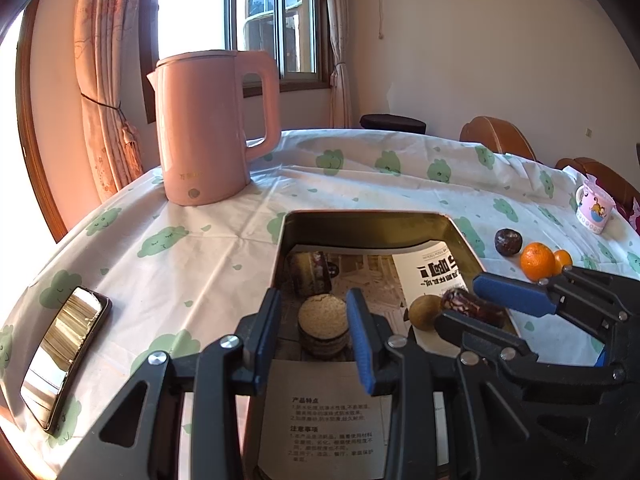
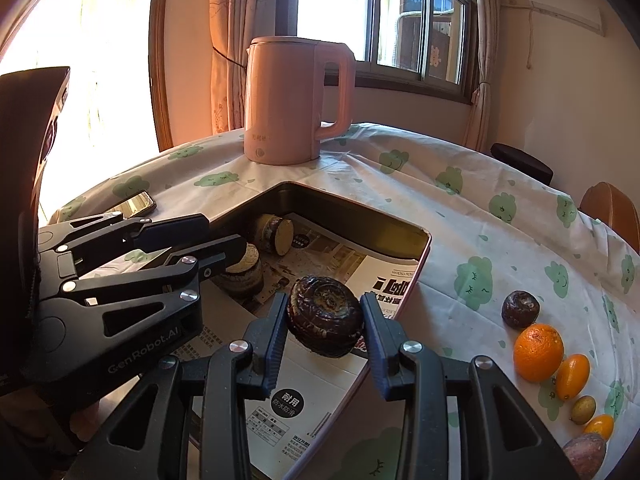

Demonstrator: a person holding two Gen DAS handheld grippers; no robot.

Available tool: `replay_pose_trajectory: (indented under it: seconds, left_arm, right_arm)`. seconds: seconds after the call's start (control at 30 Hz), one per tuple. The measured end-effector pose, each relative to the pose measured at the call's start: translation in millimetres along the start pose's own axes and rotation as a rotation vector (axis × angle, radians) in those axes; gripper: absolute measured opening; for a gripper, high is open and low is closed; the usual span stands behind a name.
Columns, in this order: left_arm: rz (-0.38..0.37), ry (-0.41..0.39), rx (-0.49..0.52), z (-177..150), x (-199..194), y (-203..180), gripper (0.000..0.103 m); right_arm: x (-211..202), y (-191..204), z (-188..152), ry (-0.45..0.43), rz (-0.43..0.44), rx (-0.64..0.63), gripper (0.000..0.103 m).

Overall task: Organize fruits
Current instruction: 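Open the left tool releasing the cake while the right tool releases the date into the box, then grasp the large brown round fruit with the left tool while the right tool grasps an orange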

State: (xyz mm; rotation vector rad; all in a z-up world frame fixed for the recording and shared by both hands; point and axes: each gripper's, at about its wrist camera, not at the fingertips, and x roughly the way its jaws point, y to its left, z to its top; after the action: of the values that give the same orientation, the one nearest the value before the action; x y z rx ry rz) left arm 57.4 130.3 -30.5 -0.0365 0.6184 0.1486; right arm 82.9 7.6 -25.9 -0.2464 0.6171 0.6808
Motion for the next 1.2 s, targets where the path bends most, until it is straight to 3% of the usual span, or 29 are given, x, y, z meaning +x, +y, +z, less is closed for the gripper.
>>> replay_pose_trajectory:
  seconds: [0.23, 0.37, 0.47, 0.73, 0.8, 0.87, 1.0, 1.2]
  left_arm:
    - [-0.005, -0.01, -0.004, 1.9, -3.1, 1.1, 0.042]
    - [0.028, -0.029, -0.019, 2.4, -6.4, 4.4, 0.061]
    - [0.018, -0.039, -0.027, 2.9, -8.4, 6.9, 0.063]
    - [0.012, -0.074, -0.048, 4.9, -20.5, 8.0, 0.079]
    - [0.004, -0.093, -0.044, 6.2, -27.1, 3.5, 0.089]
    - [-0.002, -0.116, -0.034, 7.7, -34.9, -4.7, 0.094]
    - [-0.064, -0.138, -0.008, 9.3, -47.3, -31.0, 0.095]
    - [-0.179, -0.129, 0.083, 10.7, -54.3, -99.1, 0.096]
  right_arm:
    - [-5.5, -3.5, -1.4, -0.026, -0.005, 0.016, 0.049]
    - [-7.4, -6.4, -1.9, -0.037, -0.011, 0.031, 0.051]
    - [-8.8, -12.0, -2.0, -0.043, -0.017, 0.061, 0.062]
    - [-17.2, -17.8, -3.6, -0.077, -0.03, 0.085, 0.064]
    - [-23.0, -20.1, -7.4, -0.078, -0.059, 0.074, 0.064]
    - [-32.9, -26.3, -13.6, -0.074, -0.084, 0.071, 0.064]
    - [-63.6, -55.1, -34.5, -0.08, -0.148, 0.115, 0.065]
    - [-114.1, -119.2, -78.0, -0.082, -0.3, 0.246, 0.071]
